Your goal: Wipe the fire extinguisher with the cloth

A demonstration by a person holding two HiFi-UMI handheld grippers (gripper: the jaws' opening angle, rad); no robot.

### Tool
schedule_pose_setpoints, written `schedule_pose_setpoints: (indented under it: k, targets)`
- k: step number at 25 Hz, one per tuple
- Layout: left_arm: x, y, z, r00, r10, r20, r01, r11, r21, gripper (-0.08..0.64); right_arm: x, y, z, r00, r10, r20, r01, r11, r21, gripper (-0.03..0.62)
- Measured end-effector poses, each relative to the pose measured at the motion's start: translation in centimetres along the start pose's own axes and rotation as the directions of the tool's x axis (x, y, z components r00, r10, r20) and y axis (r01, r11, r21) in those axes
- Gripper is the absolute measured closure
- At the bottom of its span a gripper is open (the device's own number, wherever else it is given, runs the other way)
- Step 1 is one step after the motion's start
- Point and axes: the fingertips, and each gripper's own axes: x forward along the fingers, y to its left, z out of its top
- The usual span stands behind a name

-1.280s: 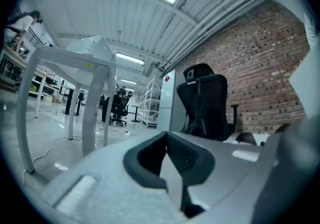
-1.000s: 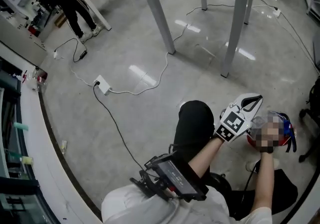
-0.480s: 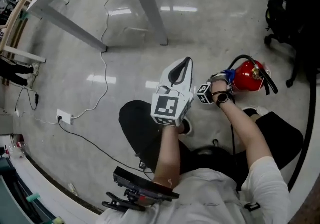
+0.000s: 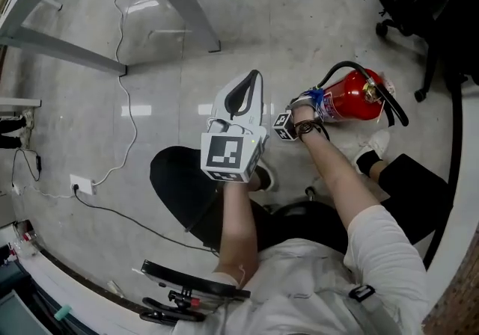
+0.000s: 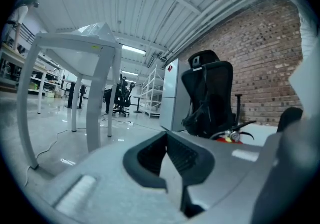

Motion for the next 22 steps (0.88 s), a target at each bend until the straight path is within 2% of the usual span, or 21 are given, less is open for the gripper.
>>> schedule_pose_setpoints:
  k: [2, 3, 4, 5, 6, 7, 8, 9, 11, 12, 13, 14, 15, 16, 17, 18, 20, 22]
  targets:
    - [0.1, 0.2, 0.5, 1.0, -0.009, 0.012, 0.009, 1.0, 0.002, 0.558, -1.4, -0.8, -0.2, 0.998, -0.039, 0.052, 0.036, 0.998, 0.052, 0.517]
    - [0.1, 0.3, 0.8, 1.0, -0.011, 0.02, 0.011, 1.0, 0.001, 0.558, -3.1, -1.6, -0.5, 0.99, -0.088, 0.106, 0.075, 0.99, 0.123, 0.515]
    - [0.2, 0.4, 1.0, 1.0, -0.014, 0.028, 0.014, 1.0, 0.001, 0.558, -5.5, -2.7, -1.0, 0.973, -0.159, 0.169, 0.118, 0.966, 0.228, 0.514]
    - [0.2, 0.5, 1.2, 0.999, -0.016, 0.035, 0.016, 1.0, 0.001, 0.558, -8.6, -3.8, -1.9, 0.942, -0.245, 0.229, 0.152, 0.921, 0.359, 0.514]
    - [0.2, 0.7, 1.3, 0.999, -0.017, 0.04, 0.017, 1.0, 0.001, 0.558, -12.2, -4.8, -3.2, 0.899, -0.34, 0.276, 0.167, 0.848, 0.503, 0.514]
    - [0.3, 0.8, 1.4, 0.999, -0.017, 0.046, 0.017, 1.0, -0.002, 0.558, -16.1, -5.6, -5.1, 0.845, -0.441, 0.301, 0.162, 0.749, 0.642, 0.514]
    - [0.5, 0.7, 1.5, 0.998, -0.017, 0.054, 0.017, 1.0, -0.01, 0.558, -19.8, -6.0, -7.5, 0.786, -0.541, 0.299, 0.143, 0.63, 0.763, 0.514]
    - [0.8, 0.5, 1.7, 0.998, -0.02, 0.063, 0.021, 1.0, -0.021, 0.558, -23.4, -6.1, -10.4, 0.725, -0.633, 0.269, 0.116, 0.498, 0.859, 0.514]
    - [1.2, -0.4, 1.9, 0.996, -0.035, 0.076, 0.038, 0.998, -0.044, 0.558, -29.3, -5.4, -16.9, 0.62, -0.77, 0.152, 0.049, 0.231, 0.972, 0.514]
    - [1.4, -1.1, 2.0, 0.996, -0.047, 0.076, 0.051, 0.997, -0.055, 0.558, -31.4, -4.7, -20.0, 0.585, -0.807, 0.084, 0.019, 0.117, 0.993, 0.514]
    - [1.6, -1.7, 1.9, 0.995, -0.061, 0.076, 0.066, 0.996, -0.063, 0.558, -32.9, -4.0, -22.7, 0.568, -0.823, 0.022, 0.001, 0.027, 1.0, 0.514]
    - [1.8, -2.3, 1.7, 0.994, -0.074, 0.078, 0.079, 0.995, -0.064, 0.558, -33.7, -3.3, -24.8, 0.57, -0.821, -0.026, -0.005, -0.035, 0.999, 0.514]
    - [2.0, -2.6, 1.3, 0.993, -0.083, 0.082, 0.087, 0.995, -0.057, 0.558, -33.8, -2.7, -26.5, 0.587, -0.807, -0.064, -0.001, -0.079, 0.997, 0.512]
    - [2.1, -3.0, 0.7, 0.993, -0.09, 0.08, 0.094, 0.995, -0.047, 0.558, -33.4, -2.2, -27.7, 0.609, -0.788, -0.09, 0.006, -0.109, 0.994, 0.512]
    - [2.3, -3.5, 0.2, 0.993, -0.098, 0.072, 0.101, 0.994, -0.035, 0.558, -32.8, -1.6, -28.5, 0.63, -0.769, -0.105, 0.011, -0.126, 0.992, 0.512]
    - [2.4, -4.0, -0.4, 0.993, -0.107, 0.059, 0.108, 0.994, -0.019, 0.558, -31.9, -1.3, -28.6, 0.646, -0.756, -0.105, 0.01, -0.129, 0.992, 0.512]
    - [2.4, -4.9, -1.6, 0.993, -0.115, 0.031, 0.115, 0.993, 0.016, 0.558, -30.7, -1.2, -27.6, 0.65, -0.756, -0.08, 0.001, -0.104, 0.995, 0.512]
    - [2.4, -5.1, -2.7, 0.995, -0.104, 0.01, 0.103, 0.994, 0.039, 0.558, -30.0, -1.6, -25.2, 0.644, -0.764, -0.039, 0.004, -0.047, 0.999, 0.512]
